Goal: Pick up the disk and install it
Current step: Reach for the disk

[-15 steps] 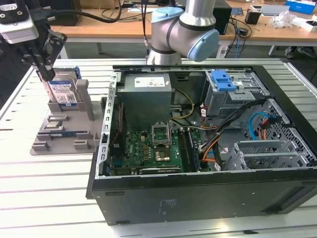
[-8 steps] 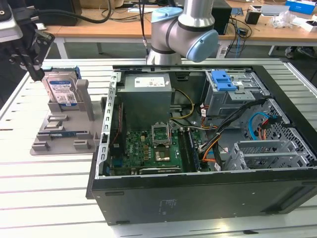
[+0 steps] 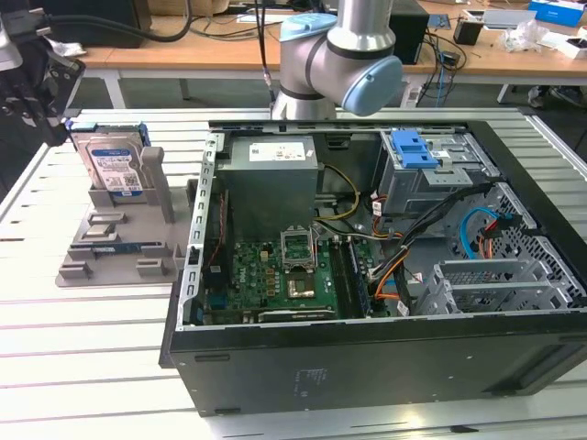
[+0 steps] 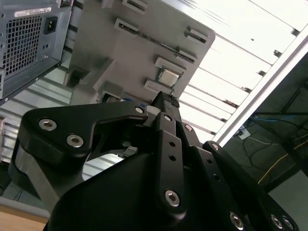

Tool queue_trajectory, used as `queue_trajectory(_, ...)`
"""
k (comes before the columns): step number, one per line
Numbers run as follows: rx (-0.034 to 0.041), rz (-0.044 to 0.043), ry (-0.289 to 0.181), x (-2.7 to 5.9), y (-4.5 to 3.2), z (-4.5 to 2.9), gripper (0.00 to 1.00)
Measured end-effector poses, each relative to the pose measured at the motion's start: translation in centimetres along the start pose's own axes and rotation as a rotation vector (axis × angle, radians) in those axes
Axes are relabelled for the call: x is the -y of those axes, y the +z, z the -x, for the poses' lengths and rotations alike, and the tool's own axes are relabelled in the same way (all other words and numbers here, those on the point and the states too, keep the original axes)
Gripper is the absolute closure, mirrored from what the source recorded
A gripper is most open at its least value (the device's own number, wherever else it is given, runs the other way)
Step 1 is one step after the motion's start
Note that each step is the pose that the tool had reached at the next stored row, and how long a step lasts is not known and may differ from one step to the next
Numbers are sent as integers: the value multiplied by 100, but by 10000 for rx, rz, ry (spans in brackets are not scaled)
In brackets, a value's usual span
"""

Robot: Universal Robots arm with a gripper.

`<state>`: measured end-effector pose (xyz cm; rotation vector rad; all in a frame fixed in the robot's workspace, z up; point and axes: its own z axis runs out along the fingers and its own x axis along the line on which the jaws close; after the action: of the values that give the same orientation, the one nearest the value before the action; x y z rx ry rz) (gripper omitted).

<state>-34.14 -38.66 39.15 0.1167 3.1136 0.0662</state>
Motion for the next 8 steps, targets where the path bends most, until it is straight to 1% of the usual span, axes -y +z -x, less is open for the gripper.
queue_trajectory(3,4,-52,-4,-100,13,-31,89)
queue_trajectory(6,6,-90,-3,-165,22,-74,89)
queue_trajectory(8,7,-96,-4,-209,27,-128,89)
